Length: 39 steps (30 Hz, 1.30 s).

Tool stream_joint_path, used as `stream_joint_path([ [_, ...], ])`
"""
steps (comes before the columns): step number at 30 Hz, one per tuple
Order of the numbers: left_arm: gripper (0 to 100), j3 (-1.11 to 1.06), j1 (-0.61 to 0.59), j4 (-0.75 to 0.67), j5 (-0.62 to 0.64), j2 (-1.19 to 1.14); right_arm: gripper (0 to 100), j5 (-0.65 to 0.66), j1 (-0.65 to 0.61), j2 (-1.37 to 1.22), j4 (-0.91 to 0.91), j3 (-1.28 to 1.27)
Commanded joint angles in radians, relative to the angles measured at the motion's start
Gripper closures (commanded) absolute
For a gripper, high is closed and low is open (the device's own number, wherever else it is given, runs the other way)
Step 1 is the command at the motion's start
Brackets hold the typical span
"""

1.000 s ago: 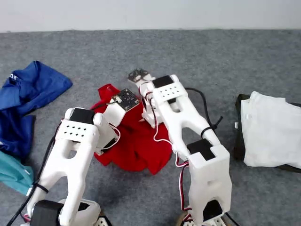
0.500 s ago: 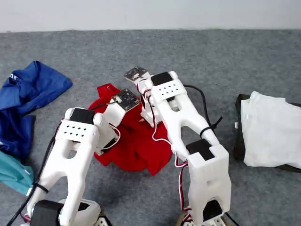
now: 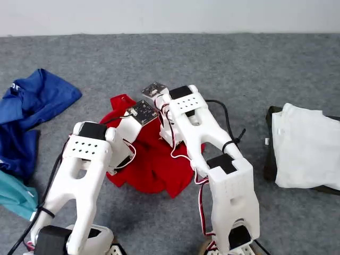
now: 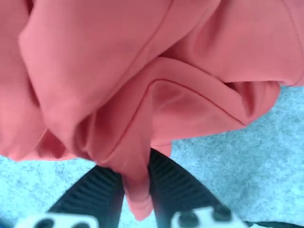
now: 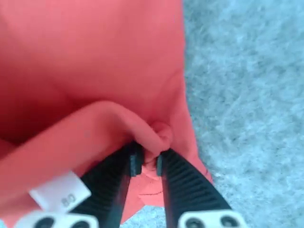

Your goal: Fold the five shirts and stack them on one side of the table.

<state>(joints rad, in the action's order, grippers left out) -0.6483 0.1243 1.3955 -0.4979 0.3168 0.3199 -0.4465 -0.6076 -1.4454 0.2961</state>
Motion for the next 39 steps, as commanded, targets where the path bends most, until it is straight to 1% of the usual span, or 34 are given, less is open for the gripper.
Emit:
stream_joint_path([
  [1,97,0.002,0.009,0.002,-0.012,0.023,95.7,0.006,0.001,0.09,-0.001,0.04],
  [7,97,0.002,0.009,0.002,-0.012,0.023,97.8,0.014,0.021,0.282,-0.033,0.04],
  [11,97,0.002,0.009,0.002,-0.012,0.031,98.8,0.014,0.035,0.397,-0.102,0.04],
  [15,97,0.056,0.008,0.049,-0.012,0.041,98.8,0.018,0.076,0.484,-0.157,0.038],
  [18,97,0.174,0.003,0.14,-0.012,0.077,98.8,0.063,0.117,0.561,-0.189,0.038],
  [22,97,0.392,0.0,0.281,-0.012,0.158,98.8,0.064,0.185,0.713,-0.202,0.038],
  [24,98,0.51,0.0,0.328,-0.017,0.209,98.8,0.063,0.226,0.805,-0.193,0.038],
  [28,98,0.722,0.0,0.339,-0.02,0.308,98.9,0.063,0.321,0.986,-0.159,0.038],
  [33,98,0.9,0.0,0.321,-0.02,0.388,98.9,0.063,0.45,1.185,-0.105,0.038],
  [35,98,0.951,0.003,0.321,-0.018,0.402,98.9,0.063,0.481,1.253,-0.088,0.038],
  [39,98,1.036,0.006,0.321,-0.018,0.411,98.9,0.061,0.489,1.386,-0.064,0.038],
])
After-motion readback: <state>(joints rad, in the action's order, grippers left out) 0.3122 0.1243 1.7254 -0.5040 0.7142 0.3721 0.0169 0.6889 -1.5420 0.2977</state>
